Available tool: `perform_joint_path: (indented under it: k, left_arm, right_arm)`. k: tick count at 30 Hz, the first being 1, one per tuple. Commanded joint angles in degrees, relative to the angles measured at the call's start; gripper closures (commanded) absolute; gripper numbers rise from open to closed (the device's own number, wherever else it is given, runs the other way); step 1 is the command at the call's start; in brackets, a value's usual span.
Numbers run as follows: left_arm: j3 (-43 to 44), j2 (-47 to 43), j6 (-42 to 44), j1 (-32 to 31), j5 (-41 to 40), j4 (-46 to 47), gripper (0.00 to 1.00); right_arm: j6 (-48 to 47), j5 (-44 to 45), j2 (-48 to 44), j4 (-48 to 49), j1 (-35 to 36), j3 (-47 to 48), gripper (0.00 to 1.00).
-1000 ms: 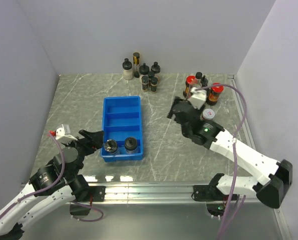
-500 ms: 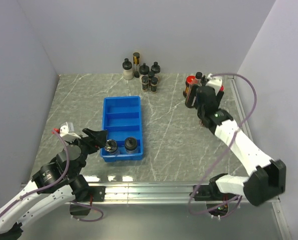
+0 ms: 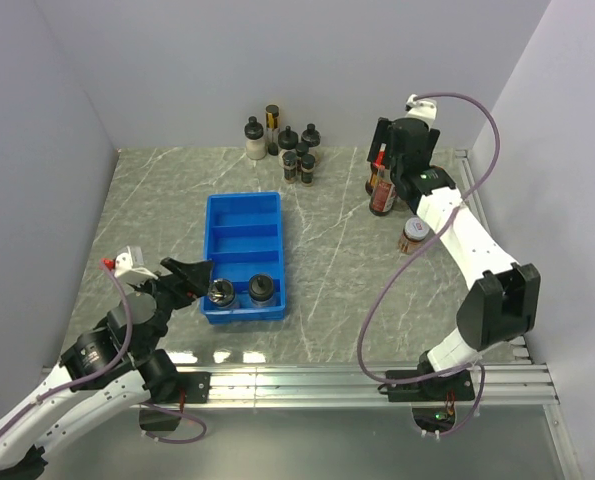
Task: Organize the condiment bottles
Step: Move the bottle to the center of the board.
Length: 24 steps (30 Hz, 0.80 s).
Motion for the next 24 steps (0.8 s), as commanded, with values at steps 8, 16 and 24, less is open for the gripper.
perform_joint_path:
  k: [8,16,24]
  left_arm:
    - [1.66,-2.21,-0.75,-0.06,-0.44,-2.22,0.13]
    - [1.57,-3.27,-1.36,-0.06,-0.8,-3.54,0.13]
    - [1.22,-3.53,-2.07,-0.15,-0.8,-4.25,0.14]
  right_arm:
    - [-1.13,1.3,7.2,-1.71,-1.24,7.12,0.11]
    - [-1.39,1.3,9.67,-1.0,-2.21,8.45,0.16]
    - [-0.61,-1.33,12.3,-1.35,-3.17,10.02,0.37]
